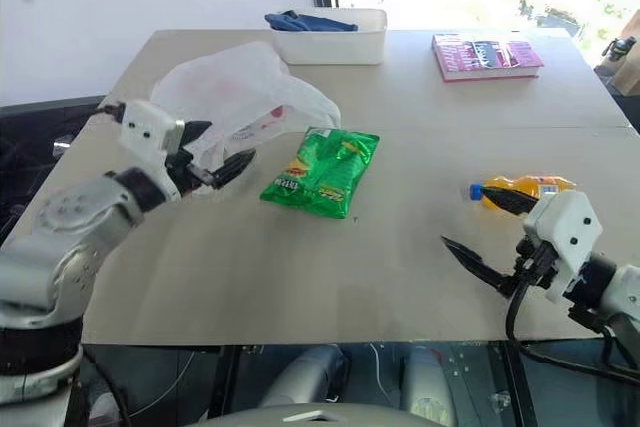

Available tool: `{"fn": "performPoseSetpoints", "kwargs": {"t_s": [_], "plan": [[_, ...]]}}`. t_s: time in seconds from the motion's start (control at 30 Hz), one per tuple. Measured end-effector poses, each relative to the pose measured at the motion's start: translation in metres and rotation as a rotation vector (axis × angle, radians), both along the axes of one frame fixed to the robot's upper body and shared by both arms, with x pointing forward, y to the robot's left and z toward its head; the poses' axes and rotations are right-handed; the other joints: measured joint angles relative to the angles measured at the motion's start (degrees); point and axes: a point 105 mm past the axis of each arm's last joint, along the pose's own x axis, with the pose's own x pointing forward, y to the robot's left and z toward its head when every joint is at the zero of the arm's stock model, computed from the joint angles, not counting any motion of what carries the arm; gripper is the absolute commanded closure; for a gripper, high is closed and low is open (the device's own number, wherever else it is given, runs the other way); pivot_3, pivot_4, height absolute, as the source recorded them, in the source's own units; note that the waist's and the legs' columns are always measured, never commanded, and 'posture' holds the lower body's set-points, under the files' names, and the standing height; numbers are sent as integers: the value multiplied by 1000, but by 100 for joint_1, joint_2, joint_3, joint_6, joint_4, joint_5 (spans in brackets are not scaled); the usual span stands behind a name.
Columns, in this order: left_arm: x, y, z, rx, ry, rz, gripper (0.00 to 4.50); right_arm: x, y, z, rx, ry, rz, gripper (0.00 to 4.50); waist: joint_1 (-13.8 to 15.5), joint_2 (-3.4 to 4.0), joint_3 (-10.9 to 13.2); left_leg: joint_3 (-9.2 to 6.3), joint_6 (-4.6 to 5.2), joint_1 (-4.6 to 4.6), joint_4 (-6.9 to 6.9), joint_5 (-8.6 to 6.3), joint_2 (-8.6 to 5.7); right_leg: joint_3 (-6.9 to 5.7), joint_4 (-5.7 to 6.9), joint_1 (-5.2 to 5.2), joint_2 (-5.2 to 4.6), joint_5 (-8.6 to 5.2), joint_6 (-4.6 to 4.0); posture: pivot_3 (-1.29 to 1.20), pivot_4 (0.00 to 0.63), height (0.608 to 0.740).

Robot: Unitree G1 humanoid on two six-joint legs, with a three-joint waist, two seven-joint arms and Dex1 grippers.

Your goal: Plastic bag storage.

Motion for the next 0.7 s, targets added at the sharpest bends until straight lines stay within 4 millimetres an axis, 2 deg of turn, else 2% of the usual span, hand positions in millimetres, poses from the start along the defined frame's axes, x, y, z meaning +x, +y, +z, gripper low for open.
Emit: {"fn": "performPoseSetpoints", "kwargs": {"t_s": [0.03,0.13,0.4,0.57,0.67,0.7], "plan": [[3,3,1,16,-8,10,0,0,1,1,6,-2,8,15,1,0,0,0,0,0,0,0,0,0,0,0,-1,0,0,0,150,740],[29,9,8,150,-65,45,0,-3,10,9,10,-19,62,15,29,-9,6,-5,0,-3,2,0,-2,-9,-3,-1,-4,0,0,0,150,740],[73,14,-19,353,-19,63,0,-4,17,16,14,-45,67,15,-2,-21,12,-8,1,-41,11,1,-4,-9,4,-38,-6,0,0,0,150,740],[96,18,-28,395,-30,78,0,-8,17,11,8,-38,50,15,-6,-27,11,-9,0,-87,31,2,-6,-12,16,-78,-5,1,1,0,150,740],[104,25,-27,424,-40,95,799,-12,17,8,6,-33,48,0,-16,-34,14,-7,1,-92,35,2,-9,-10,15,-80,-6,1,1,0,150,740],[105,25,-27,426,-41,94,1242,-13,17,7,6,-33,47,0,-20,-35,14,-6,1,-92,36,2,-9,-9,16,-80,-6,1,1,0,150,740]]}}
